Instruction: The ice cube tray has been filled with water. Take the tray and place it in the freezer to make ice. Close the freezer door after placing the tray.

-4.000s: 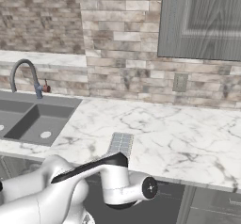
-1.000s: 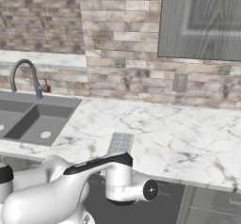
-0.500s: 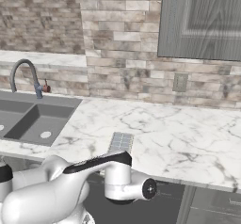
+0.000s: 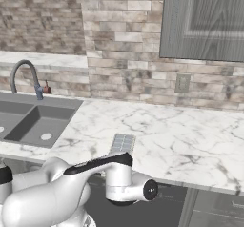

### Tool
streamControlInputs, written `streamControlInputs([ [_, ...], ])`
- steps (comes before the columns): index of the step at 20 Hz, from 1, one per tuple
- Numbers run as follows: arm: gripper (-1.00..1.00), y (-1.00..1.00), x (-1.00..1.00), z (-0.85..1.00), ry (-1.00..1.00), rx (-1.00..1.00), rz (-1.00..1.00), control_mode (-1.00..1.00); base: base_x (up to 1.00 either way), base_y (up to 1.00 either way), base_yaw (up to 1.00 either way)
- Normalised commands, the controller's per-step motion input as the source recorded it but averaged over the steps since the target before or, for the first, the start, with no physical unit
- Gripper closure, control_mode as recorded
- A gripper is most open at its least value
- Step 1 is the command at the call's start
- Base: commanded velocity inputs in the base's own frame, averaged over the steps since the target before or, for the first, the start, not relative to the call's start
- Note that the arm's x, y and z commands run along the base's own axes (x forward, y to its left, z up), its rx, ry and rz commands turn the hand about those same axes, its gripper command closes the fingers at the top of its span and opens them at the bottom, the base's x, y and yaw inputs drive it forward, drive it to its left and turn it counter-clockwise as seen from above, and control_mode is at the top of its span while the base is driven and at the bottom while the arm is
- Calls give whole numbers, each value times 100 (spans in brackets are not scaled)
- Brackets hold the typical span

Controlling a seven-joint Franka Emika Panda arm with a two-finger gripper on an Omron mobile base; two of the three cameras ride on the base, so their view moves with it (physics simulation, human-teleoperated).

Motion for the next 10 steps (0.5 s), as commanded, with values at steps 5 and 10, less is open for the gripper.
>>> streamControlInputs([
  [5, 100, 0, 0, 3, -1, 0, 0, -100, 0, 0, 0],
  [10, 100, -2, -16, 63, -20, 0, 2, -100, 0, 0, 0],
])
